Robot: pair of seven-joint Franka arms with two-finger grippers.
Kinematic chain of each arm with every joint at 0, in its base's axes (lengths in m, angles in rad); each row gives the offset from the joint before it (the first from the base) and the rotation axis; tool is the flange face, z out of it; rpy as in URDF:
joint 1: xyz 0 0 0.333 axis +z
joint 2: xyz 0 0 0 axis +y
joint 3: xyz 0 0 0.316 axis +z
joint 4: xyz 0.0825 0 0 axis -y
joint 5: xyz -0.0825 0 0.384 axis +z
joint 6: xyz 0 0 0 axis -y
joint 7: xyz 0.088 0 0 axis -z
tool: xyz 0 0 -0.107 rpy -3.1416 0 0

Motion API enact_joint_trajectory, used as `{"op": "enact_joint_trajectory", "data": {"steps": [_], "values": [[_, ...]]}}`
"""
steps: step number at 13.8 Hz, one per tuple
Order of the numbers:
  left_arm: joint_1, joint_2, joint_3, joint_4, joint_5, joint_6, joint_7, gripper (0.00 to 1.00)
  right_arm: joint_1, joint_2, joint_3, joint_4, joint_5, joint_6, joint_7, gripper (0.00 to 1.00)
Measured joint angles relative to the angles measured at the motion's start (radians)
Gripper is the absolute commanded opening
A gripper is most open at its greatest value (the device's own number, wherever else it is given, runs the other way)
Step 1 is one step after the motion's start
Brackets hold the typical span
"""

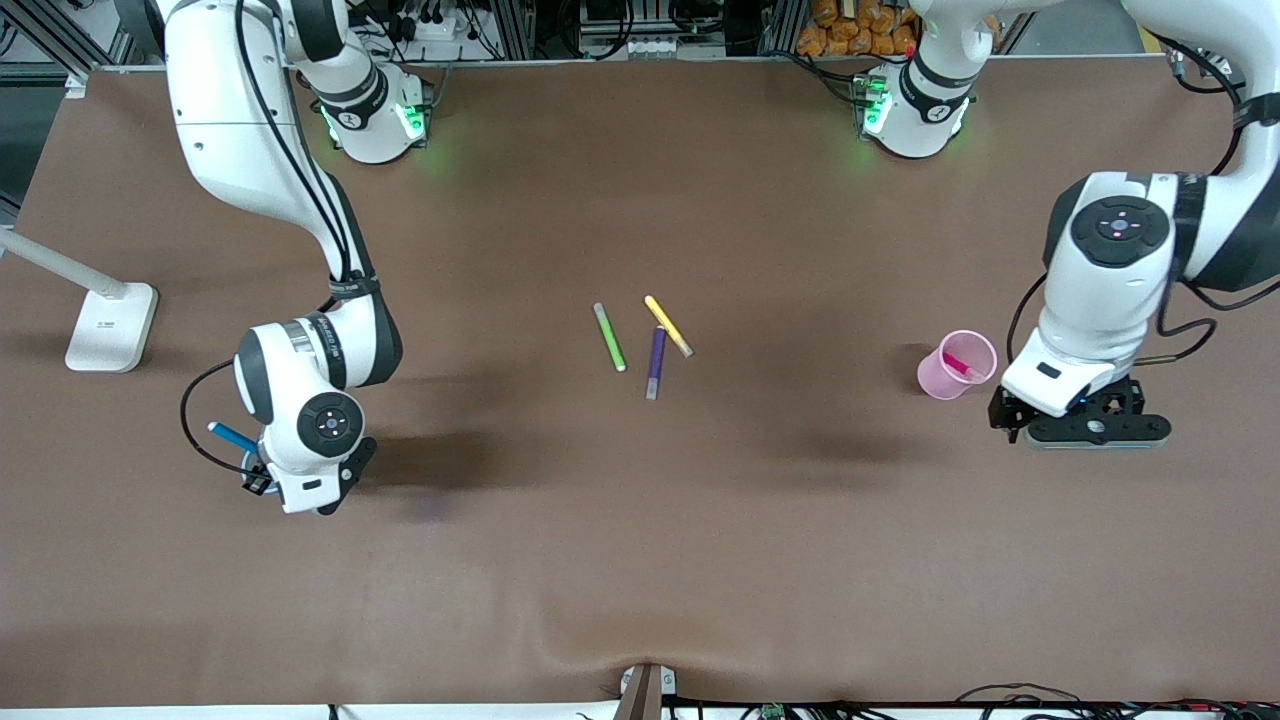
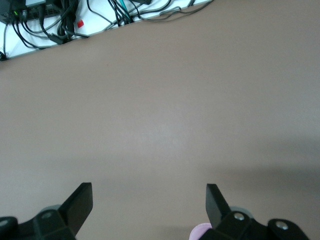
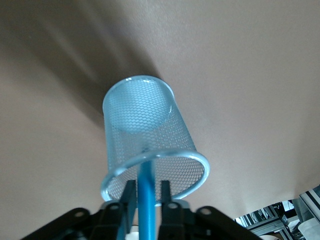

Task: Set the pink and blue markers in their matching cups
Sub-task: 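Release the pink marker into the pink cup and raise the left gripper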

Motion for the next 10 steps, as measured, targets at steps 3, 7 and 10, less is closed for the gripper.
{"op": "enact_joint_trajectory", "data": {"steps": [3, 7, 10], "values": [[-0.042, -0.007, 0.032, 0.135, -0.168, -0.217, 0.121, 1.00, 0.002, 0.000, -0.001, 0.000, 0.000, 0.000, 0.005, 0.45], [-0.090, -0.026, 0.065, 0.302, -0.311, -0.552, 0.133, 1.00, 0.001, -0.002, -0.005, 0.001, -0.001, 0.000, 0.005, 0.45], [-0.103, -0.084, 0.067, 0.362, -0.357, -0.738, 0.135, 1.00, 0.000, -0.020, -0.011, 0.009, -0.002, -0.018, 0.007, 0.61]]}}
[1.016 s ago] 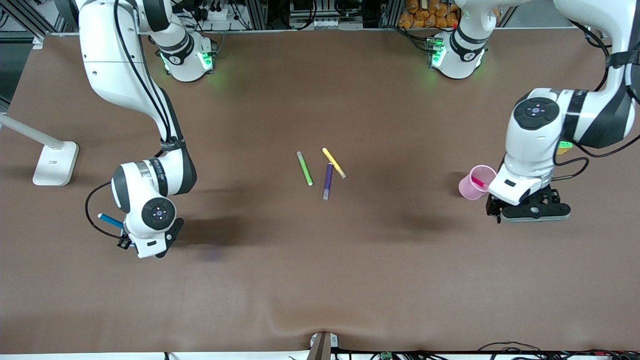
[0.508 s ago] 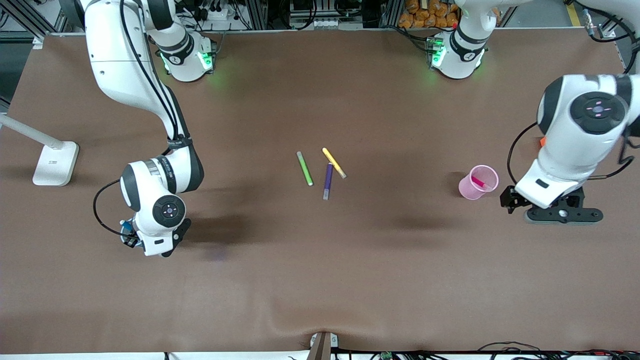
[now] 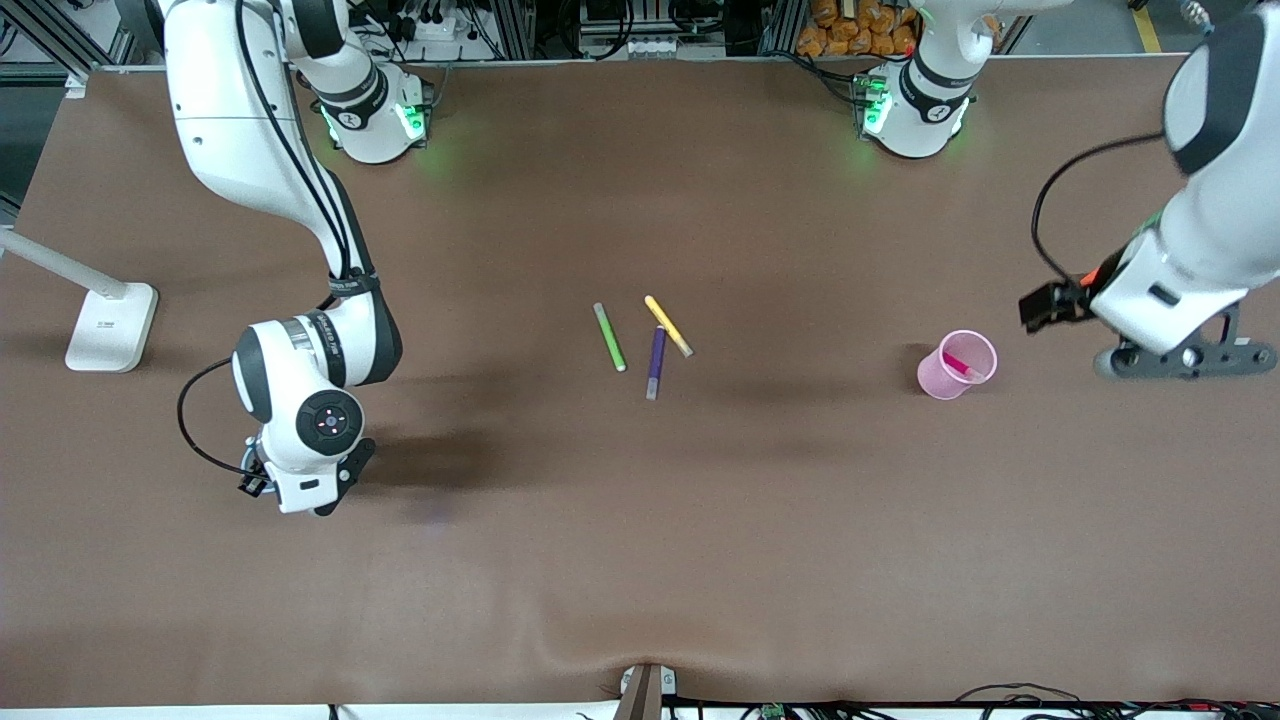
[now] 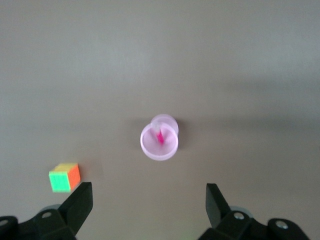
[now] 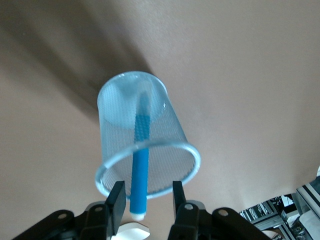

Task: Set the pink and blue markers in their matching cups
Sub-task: 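Release the pink marker into the pink cup and raise the left gripper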

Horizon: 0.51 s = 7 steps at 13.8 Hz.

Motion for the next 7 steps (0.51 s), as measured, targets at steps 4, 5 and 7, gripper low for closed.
{"op": "enact_joint_trajectory", "data": {"steps": [4, 5, 7], "values": [[-0.012, -0.090, 0.045, 0.002, -0.085, -0.133, 0.013, 1.00, -0.001, -0.091, -0.002, 0.023, 0.000, -0.083, 0.028, 1.00], [-0.016, -0.107, 0.068, 0.000, -0.104, -0.153, 0.040, 1.00, 0.001, -0.117, 0.001, 0.029, 0.001, -0.115, 0.059, 1.00], [-0.016, -0.139, 0.113, -0.016, -0.121, -0.169, 0.119, 1.00, 0.005, -0.157, 0.010, 0.034, 0.010, -0.164, 0.122, 1.00]]}}
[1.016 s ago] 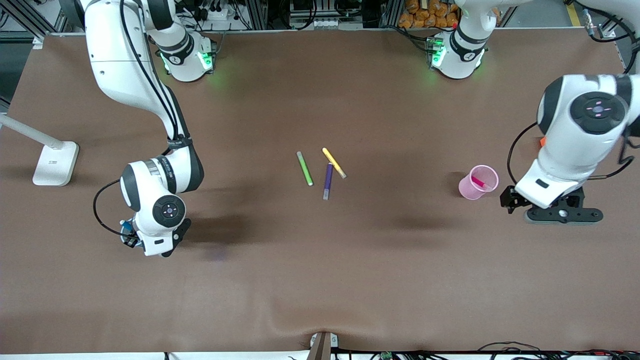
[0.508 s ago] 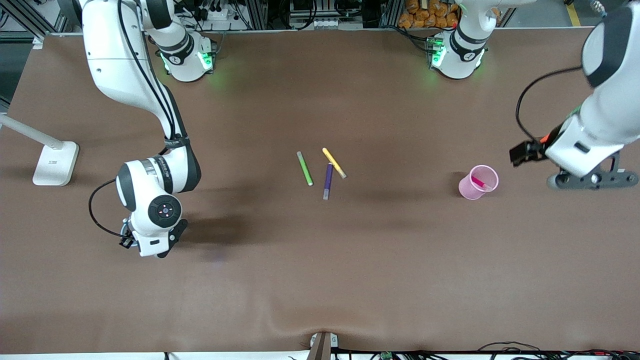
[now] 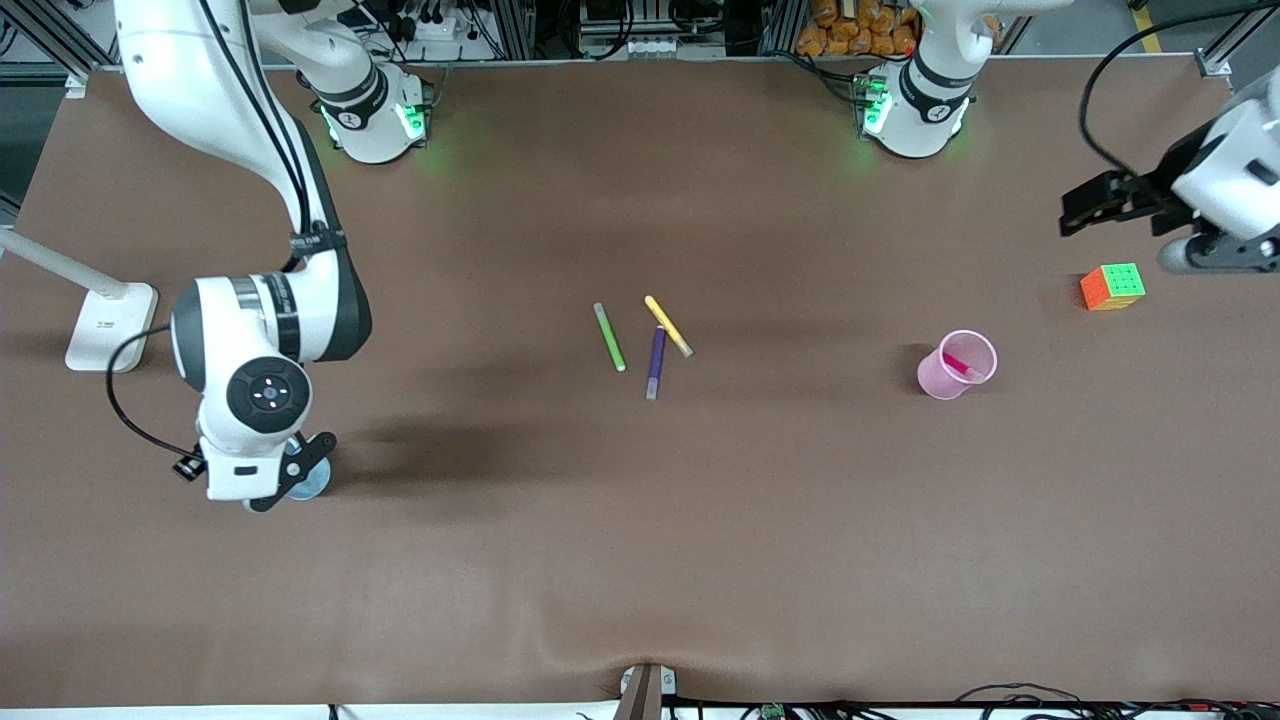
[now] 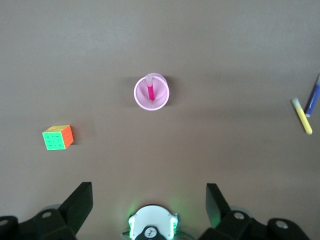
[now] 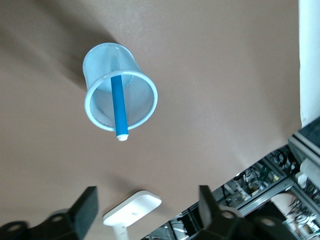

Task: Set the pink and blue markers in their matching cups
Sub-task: 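Release the pink marker into the pink cup and raise the left gripper, then release the blue marker into the blue cup and retract the right gripper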

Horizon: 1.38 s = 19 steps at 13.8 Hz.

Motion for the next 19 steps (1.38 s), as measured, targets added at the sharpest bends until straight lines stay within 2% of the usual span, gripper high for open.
{"op": "enact_joint_trajectory", "data": {"steps": [4, 8, 11, 13, 16, 19], "values": [[-0.001, -0.048, 0.019, -0.030, -0.002, -0.002, 0.042, 1.00, 0.005, -0.057, 0.001, 0.010, 0.136, -0.031, 0.056, 1.00], [-0.001, -0.117, 0.021, -0.106, 0.006, 0.006, 0.045, 1.00, 0.006, -0.154, 0.003, 0.022, 0.213, -0.092, 0.152, 1.00], [-0.003, -0.117, 0.026, -0.113, 0.029, 0.021, 0.072, 1.00, 0.006, -0.223, 0.003, 0.022, 0.267, -0.135, 0.204, 1.00], [-0.005, -0.117, 0.056, -0.113, 0.029, 0.025, 0.122, 1.00, -0.002, -0.258, -0.002, 0.024, 0.359, -0.165, 0.263, 1.00], [-0.005, -0.118, 0.105, -0.108, 0.021, 0.030, 0.139, 1.00, -0.050, -0.293, -0.003, 0.035, 0.472, -0.218, 0.362, 1.00], [-0.013, -0.119, 0.092, -0.100, 0.020, 0.029, 0.086, 1.00, -0.128, -0.320, -0.002, 0.039, 0.548, -0.246, 0.381, 1.00]]}}
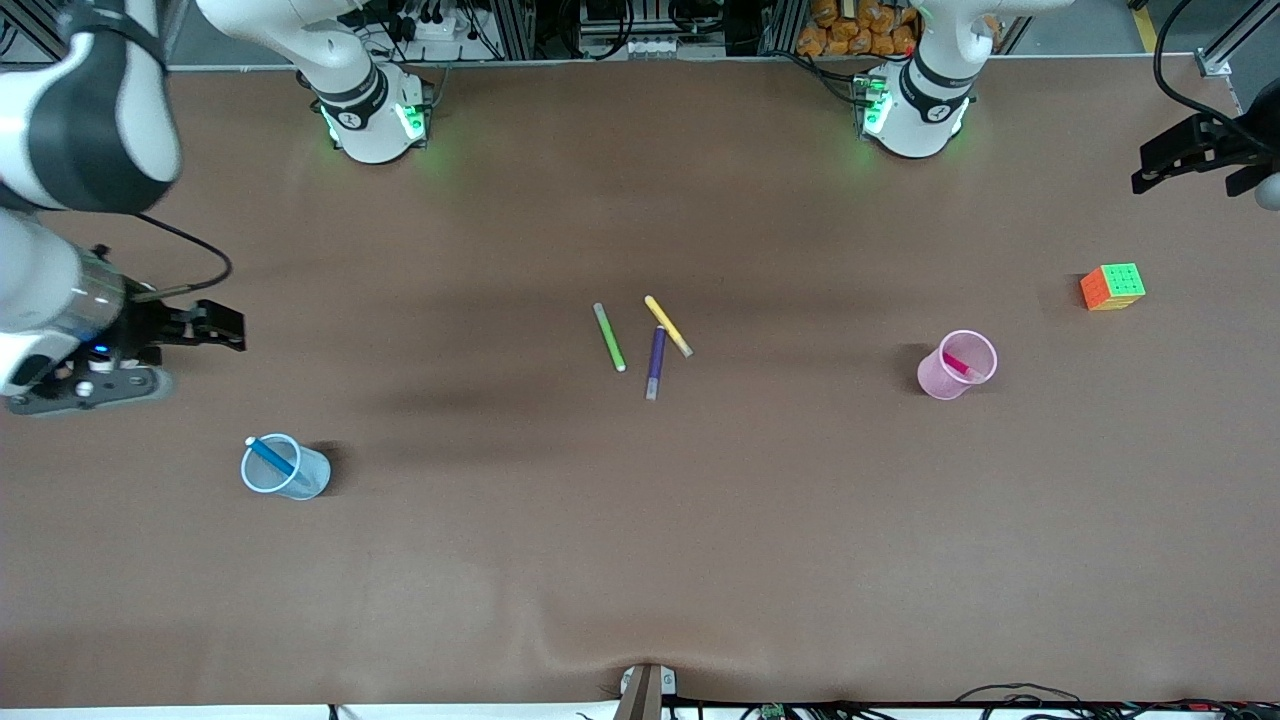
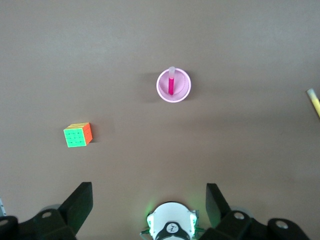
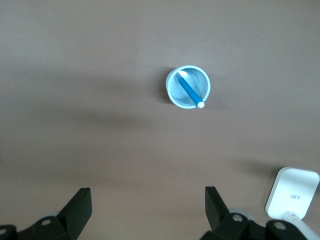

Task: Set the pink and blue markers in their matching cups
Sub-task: 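Release the blue marker into the blue cup and retract the right gripper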

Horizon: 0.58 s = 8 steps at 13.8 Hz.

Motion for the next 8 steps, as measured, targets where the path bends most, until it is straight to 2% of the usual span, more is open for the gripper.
{"op": "enact_joint_trajectory", "data": {"steps": [2, 5, 8], "values": [[-0.006, 0.000, -0.011, 0.000, 0.000, 0.000, -0.013, 1.00, -0.068, -0.011, 0.012, 0.001, 0.029, -0.025, 0.000, 1.00], [-0.003, 0.001, -0.010, 0.000, 0.000, 0.000, -0.008, 1.00, -0.178, -0.019, 0.069, 0.001, 0.041, -0.034, 0.000, 1.00], [-0.003, 0.001, -0.011, 0.000, 0.000, 0.000, -0.007, 1.00, -0.223, -0.043, 0.119, 0.002, 0.042, -0.021, 0.030, 1.00]]}}
